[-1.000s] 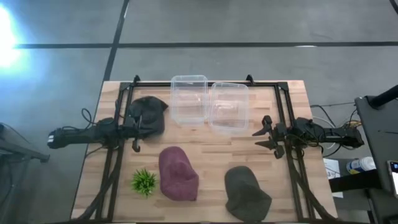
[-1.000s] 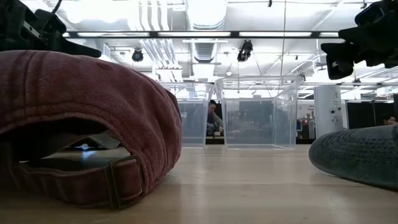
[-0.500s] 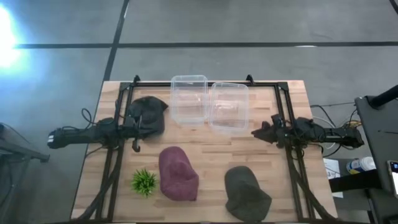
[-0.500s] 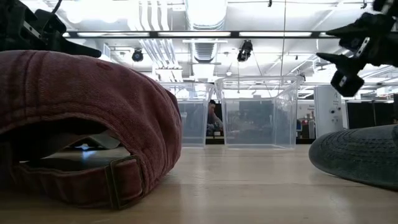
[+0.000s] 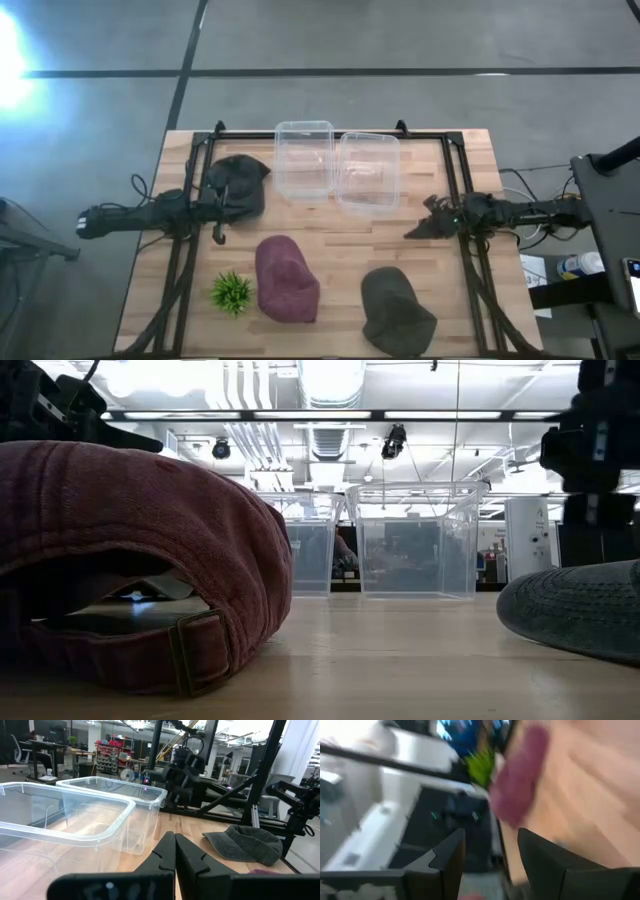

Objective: Pick & Place hat
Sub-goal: Put the bottom black cap into the right transparent bin

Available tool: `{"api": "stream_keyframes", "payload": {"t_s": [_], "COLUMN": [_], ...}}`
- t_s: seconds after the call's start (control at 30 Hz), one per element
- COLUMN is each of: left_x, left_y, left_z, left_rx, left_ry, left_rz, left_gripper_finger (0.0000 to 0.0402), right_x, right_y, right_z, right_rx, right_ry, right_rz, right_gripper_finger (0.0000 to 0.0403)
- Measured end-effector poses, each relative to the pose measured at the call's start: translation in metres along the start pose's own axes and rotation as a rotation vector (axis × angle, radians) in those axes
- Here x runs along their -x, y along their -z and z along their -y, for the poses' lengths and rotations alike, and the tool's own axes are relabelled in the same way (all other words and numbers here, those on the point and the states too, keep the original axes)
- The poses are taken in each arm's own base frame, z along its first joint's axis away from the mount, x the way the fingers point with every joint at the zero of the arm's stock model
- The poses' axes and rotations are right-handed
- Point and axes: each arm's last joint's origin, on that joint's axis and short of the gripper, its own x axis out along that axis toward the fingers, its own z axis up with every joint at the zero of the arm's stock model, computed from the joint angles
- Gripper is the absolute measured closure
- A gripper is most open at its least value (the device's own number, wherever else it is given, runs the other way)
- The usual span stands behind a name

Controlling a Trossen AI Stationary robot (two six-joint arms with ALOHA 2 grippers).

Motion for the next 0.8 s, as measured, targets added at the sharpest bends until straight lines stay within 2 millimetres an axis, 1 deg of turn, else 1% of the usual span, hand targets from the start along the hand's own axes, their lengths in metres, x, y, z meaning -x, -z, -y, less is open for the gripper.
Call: {"api": "stream_keyframes", "payload": {"t_s": [0.13, 0.3, 0.47, 0.57, 0.63, 0.8], "left_x": [0.000, 0.000, 0.000, 0.000, 0.000, 0.000], "left_y": [0.000, 0.000, 0.000, 0.000, 0.000, 0.000], "left_z": [0.000, 0.000, 0.000, 0.000, 0.000, 0.000], "left_rx": [0.000, 0.000, 0.000, 0.000, 0.000, 0.000], "left_ry": [-0.001, -0.001, 0.000, 0.000, 0.000, 0.000], "left_rz": [-0.001, -0.001, -0.002, -0.002, -0.002, -0.002], "left_gripper_finger": [0.0401, 0.0401, 0.0401, 0.0401, 0.0401, 0.0401], "right_x": [-0.010, -0.028, -0.057, -0.080, -0.096, -0.131], "right_y": [0.008, 0.006, -0.001, -0.005, -0.008, -0.017], "right_z": [0.010, 0.007, 0.001, 0.001, 0.003, 0.011], "right_rx": [-0.018, 0.045, 0.190, 0.195, 0.190, 0.229], "right_ry": [0.223, 0.389, 0.520, 0.604, 0.626, 0.569], "right_rz": [-0.136, -0.200, -0.289, -0.338, -0.417, -0.638], "right_gripper_finger": [0.0225, 0.0225, 0.0225, 0.0225, 0.0225, 0.0225]}}
